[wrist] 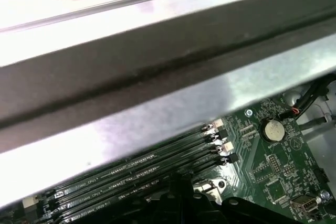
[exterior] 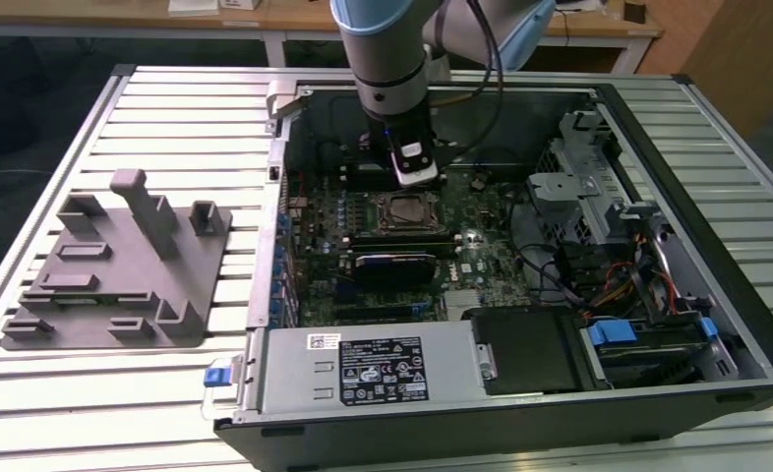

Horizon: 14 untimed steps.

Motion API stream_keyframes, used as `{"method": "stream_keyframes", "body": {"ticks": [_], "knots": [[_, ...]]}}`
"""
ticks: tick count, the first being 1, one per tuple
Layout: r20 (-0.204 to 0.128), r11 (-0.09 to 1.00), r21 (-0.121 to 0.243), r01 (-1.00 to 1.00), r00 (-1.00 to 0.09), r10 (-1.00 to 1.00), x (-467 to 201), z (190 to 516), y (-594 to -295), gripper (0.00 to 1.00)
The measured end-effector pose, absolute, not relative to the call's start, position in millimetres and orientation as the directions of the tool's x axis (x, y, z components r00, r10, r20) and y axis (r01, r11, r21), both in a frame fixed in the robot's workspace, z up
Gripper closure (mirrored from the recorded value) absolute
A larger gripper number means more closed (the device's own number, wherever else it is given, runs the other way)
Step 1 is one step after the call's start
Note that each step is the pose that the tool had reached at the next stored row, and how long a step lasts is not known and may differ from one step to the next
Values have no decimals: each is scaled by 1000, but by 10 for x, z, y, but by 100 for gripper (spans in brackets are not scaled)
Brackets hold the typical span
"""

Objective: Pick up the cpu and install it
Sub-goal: 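Install the first cpu locking lever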

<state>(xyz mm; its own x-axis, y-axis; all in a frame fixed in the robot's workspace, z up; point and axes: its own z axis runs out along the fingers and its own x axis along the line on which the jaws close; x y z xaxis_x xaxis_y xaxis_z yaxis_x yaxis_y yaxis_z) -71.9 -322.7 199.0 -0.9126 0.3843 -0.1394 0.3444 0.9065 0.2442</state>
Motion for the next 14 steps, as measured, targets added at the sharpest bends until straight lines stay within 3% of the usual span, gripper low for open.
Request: {"method": "stream_keyframes", "body": {"ticks": [14], "knots": [[-144, 908, 239, 344, -912, 383, -752, 1924, -3221, 89]]}}
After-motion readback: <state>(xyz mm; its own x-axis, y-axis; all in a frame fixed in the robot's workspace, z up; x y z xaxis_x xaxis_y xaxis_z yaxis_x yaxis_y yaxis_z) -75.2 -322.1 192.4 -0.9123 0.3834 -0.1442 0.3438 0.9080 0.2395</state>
